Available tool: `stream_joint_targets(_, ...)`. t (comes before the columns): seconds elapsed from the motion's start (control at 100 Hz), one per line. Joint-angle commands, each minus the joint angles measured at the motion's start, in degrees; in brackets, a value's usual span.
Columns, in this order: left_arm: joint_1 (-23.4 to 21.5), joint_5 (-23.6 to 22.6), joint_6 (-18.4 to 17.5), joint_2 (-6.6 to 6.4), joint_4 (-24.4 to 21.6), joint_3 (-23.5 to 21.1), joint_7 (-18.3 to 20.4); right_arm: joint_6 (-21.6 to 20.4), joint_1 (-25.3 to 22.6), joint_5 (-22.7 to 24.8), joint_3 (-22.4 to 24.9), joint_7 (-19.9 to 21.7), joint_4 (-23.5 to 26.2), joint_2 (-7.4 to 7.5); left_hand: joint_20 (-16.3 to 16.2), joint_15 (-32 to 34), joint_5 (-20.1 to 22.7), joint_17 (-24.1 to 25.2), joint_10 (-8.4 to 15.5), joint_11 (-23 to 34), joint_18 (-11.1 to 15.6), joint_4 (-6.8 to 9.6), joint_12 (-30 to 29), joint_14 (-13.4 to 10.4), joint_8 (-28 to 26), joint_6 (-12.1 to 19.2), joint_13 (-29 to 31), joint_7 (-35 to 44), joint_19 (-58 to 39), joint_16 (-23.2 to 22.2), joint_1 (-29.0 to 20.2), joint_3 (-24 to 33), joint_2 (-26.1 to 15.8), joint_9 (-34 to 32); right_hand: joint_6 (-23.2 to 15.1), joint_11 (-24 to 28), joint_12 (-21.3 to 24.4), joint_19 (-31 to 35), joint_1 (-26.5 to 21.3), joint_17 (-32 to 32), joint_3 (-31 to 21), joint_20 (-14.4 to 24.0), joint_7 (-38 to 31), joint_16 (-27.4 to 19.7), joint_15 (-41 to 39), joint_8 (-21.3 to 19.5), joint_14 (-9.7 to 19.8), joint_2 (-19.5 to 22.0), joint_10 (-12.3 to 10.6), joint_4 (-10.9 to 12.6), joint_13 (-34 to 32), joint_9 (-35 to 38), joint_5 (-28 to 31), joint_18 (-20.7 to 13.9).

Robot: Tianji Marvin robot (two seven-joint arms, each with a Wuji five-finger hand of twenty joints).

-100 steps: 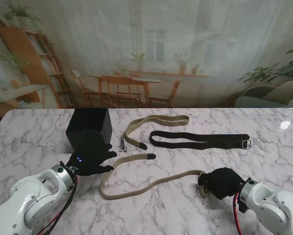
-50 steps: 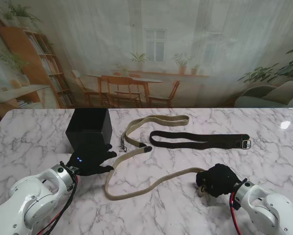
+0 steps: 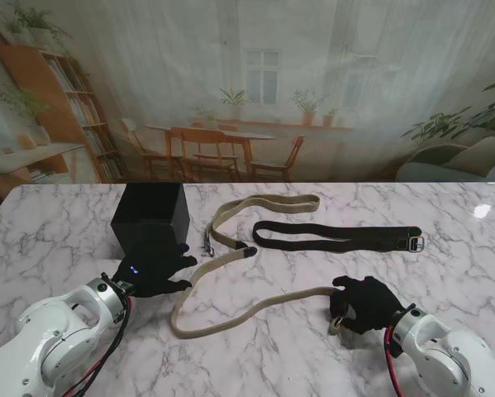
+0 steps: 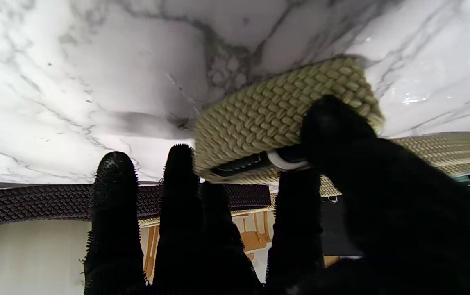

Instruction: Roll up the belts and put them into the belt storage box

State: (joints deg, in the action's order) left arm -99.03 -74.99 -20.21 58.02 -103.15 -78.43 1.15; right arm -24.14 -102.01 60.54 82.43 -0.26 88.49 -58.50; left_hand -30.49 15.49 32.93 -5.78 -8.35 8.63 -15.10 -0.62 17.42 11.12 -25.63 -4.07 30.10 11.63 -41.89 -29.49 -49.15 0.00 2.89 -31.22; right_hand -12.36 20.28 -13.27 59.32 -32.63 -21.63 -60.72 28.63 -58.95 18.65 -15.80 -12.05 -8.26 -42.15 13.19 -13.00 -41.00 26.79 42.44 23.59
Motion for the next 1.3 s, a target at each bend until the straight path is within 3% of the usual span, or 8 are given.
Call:
stream_joint_targets(0.0, 0.0, 0.1, 0.2, 0.02, 0.3, 0.2, 0.7, 0.9, -0.5, -0.3, -0.4, 1.1, -0.1, -0.29, -0.6, -0.7, -0.5, 0.7, -1.1, -0.9, -2.0, 0.10, 0.4, 0.9, -0.3, -1.1, -0.7, -0.5, 1.4, -0.3, 0.1, -1.3, -2.5, 1.4, 6.0, -1.7, 1.0, -2.0, 2.6, 1.1, 1.6, -2.1, -10.3, -2.2, 2.9, -0.8, -2.0, 2.0, 2.1, -0.8, 2.0, -3.5, 6.9, 3.3)
stream_joint_targets(0.14, 0.0, 0.1, 0.2, 0.02, 0.3, 0.2, 0.7, 1.8, 0.0, -2.4, -1.0, 1.7, -0.9, -0.46, -0.6, -0.7, -0.5, 0.7, -1.1, -1.0, -2.0, 0.11, 0.4, 0.9, -0.3, -1.0, -0.7, -0.5, 1.4, -0.3, 0.0, -1.3, -2.4, 1.4, 8.3, 0.4, 0.4, -2.1, 1.9, -0.8, 0.6, -4.3, -11.6, -3.7, 2.7, -0.5, -4.1, 1.5, 2.5, -0.7, 0.1, -1.8, 6.5, 3.8)
stream_joint_targets(0.29, -0.1, 0.1, 0.2, 0.02, 0.3, 0.2, 0.8, 2.1, 0.6, -2.7, -1.8, -0.5, -2.3, -0.68, -0.6, -0.7, -0.5, 0.7, -1.0, -1.0, -2.0, 0.12, 0.4, 0.9, -0.3, -1.1, -0.7, -0.5, 1.4, -0.3, 0.0, -1.3, -2.4, 1.4, 9.2, 8.0, -2.9, 4.3, -0.4, -7.0, 1.6, -4.3, -12.7, 0.9, -4.9, -0.3, 1.3, 2.6, -5.7, -1.5, -12.0, 17.7, 3.1, 1.6)
stream_joint_targets(0.64, -0.1, 0.1, 0.2, 0.01, 0.4, 0.2, 0.7, 1.1, 1.7, -1.1, -3.0, -8.2, -4.9, -1.16, -0.6, -0.7, -0.5, 0.8, -1.0, -0.9, -2.0, 0.10, 0.4, 0.9, -0.3, -1.1, -0.7, -0.5, 1.4, -0.3, 0.1, -1.3, -2.4, 1.4, 2.3, 23.7, -14.8, 18.5, -3.9, -14.6, 3.4, 2.5, -7.0, 15.5, -26.8, -8.6, 3.3, 6.0, -11.6, -1.9, -31.2, 40.8, -6.1, -4.1)
stream_joint_targets(0.78, -0.1, 0.0, 0.1, 0.01, 0.5, 0.2, 0.4, 0.3, 2.2, -1.0, -3.3, -10.5, -5.9, -1.35, -0.6, -0.7, -0.6, 0.8, -1.0, -0.9, -2.0, 0.11, 0.4, 0.9, -0.3, -1.1, -0.7, -0.5, 1.4, -0.3, 0.0, -1.3, -2.5, 1.4, 6.3, 27.7, -13.4, 22.5, -2.8, -17.9, 0.3, 1.4, 16.8, 16.2, -34.9, -7.6, 2.6, 8.6, -13.1, 2.3, -34.0, 46.6, -11.8, -4.8)
stream_joint_targets(0.95, -0.1, 0.0, 0.0, 0.00, 0.6, 0.2, 0.3, -0.3, 2.9, -2.0, -3.9, -12.2, -7.0, -1.65, -0.6, -0.7, -0.6, 0.7, -1.0, -0.9, -2.0, 0.11, 0.4, 0.9, -0.3, -1.1, -0.7, -0.5, 1.4, -0.3, 0.0, -1.3, -2.5, 1.4, -8.1, 25.8, -13.5, 24.4, -4.2, -22.4, 0.1, 0.6, 20.4, 16.9, -41.2, -2.2, 0.7, 10.6, -10.5, 6.2, -34.1, 50.5, -28.1, -2.7)
stream_joint_targets(1.15, -0.1, 0.0, 0.0, 0.00, 0.6, 0.1, 0.2, -1.4, 3.2, -2.8, -4.0, -12.6, -7.5, -1.82, -0.6, -0.6, -0.5, 0.7, -0.9, -0.9, -1.9, 0.12, 0.5, 0.9, -0.3, -1.1, -0.6, -0.5, 1.4, -0.3, 0.0, -1.3, -2.5, 1.3, -12.2, 21.1, -12.9, 23.1, -7.7, -22.6, 1.8, -1.3, 15.5, 14.0, -38.5, -4.1, -0.6, 13.4, -9.1, 6.3, -33.8, 51.2, -7.3, -1.6)
stream_joint_targets(1.29, -0.1, 0.1, 0.1, 0.01, 0.7, 0.2, 0.2, -2.2, 3.4, -2.2, -3.8, -13.4, -7.7, -1.75, -0.6, -0.6, -0.4, 0.7, -1.0, -0.9, -2.0, 0.12, 0.5, 0.9, -0.3, -1.1, -0.6, -0.4, 1.4, -0.3, -0.1, -1.3, -2.5, 1.3, -6.1, 17.1, -11.8, 20.3, -10.5, -21.2, 4.9, -1.3, 5.5, 12.7, -32.5, 12.2, 0.2, 9.2, -10.0, -0.3, -33.7, 51.4, 7.2, -4.0)
